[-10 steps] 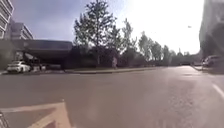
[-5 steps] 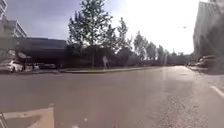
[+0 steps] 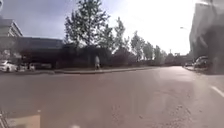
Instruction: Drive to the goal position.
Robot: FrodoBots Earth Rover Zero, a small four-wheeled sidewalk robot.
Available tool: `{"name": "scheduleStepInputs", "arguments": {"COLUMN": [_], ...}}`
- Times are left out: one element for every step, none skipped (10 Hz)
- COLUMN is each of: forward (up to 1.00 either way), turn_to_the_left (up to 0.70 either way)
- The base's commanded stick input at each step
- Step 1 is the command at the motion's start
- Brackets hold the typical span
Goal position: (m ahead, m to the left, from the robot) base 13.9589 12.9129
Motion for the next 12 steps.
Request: {"name": "scheduleStepInputs", "arguments": {"forward": [0.45,0.45,0.45,0.45,0.45,0.45,0.45,0.45,0.45,0.45,0.45,0.45], "turn_to_the_left": [0.00,0.00,0.00,0.00,0.00,0.00,0.00,0.00,0.00,0.00,0.00,0.00]}}
